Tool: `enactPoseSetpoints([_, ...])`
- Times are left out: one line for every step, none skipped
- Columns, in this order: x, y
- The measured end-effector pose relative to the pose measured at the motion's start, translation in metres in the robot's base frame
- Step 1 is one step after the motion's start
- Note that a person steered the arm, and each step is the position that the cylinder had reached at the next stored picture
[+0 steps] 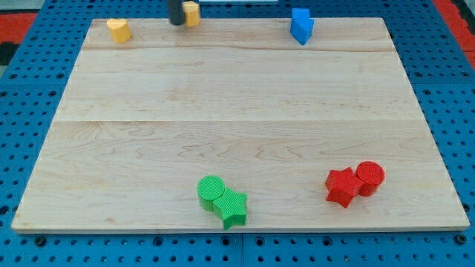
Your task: Point your arm at center right
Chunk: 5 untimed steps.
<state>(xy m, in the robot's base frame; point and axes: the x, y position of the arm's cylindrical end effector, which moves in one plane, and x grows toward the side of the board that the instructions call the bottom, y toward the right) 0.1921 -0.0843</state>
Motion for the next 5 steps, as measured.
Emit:
enactPoseSetpoints([0.003, 0.069])
enactPoseSetpoints([0.013, 0.071])
enactPoseSetpoints([0.041, 0.054])
enactPoseSetpoints([0.094, 0.076])
enactPoseSetpoints([0.157, 0.16])
